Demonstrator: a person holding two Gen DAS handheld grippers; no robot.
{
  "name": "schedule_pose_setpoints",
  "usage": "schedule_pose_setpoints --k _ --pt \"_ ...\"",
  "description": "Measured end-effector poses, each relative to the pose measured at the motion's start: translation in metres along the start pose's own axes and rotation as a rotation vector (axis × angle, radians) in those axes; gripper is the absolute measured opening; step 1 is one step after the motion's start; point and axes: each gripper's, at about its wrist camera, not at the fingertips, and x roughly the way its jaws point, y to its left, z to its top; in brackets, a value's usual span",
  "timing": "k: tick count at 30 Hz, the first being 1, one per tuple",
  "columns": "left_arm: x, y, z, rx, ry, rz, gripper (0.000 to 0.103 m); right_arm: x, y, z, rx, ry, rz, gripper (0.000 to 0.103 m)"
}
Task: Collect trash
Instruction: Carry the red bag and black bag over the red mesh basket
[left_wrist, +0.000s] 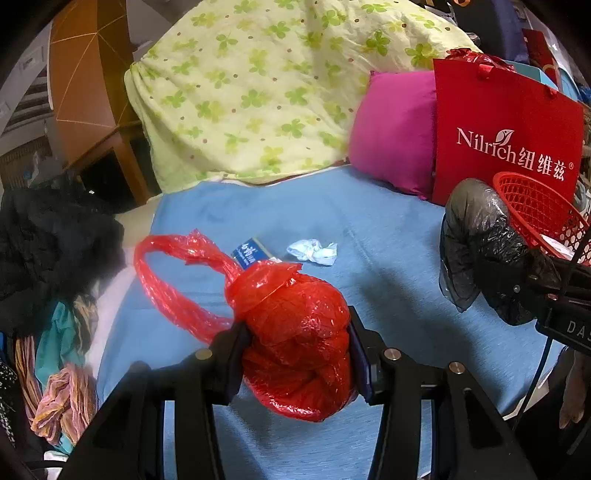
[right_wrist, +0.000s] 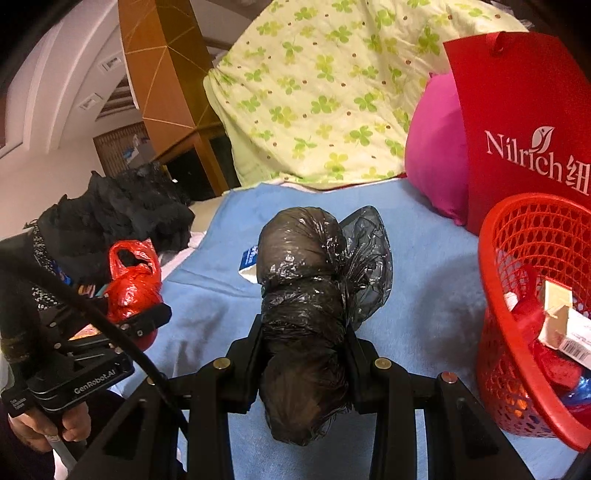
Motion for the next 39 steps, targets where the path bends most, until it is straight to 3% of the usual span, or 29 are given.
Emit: schedule_pose_setpoints --k 39 --pt "-0.025 -0.057 0.025 0.098 -0.059 -0.050 0.050 -0.068 -0.032 -0.001 0.061 -0.178 -0.005 0.039"
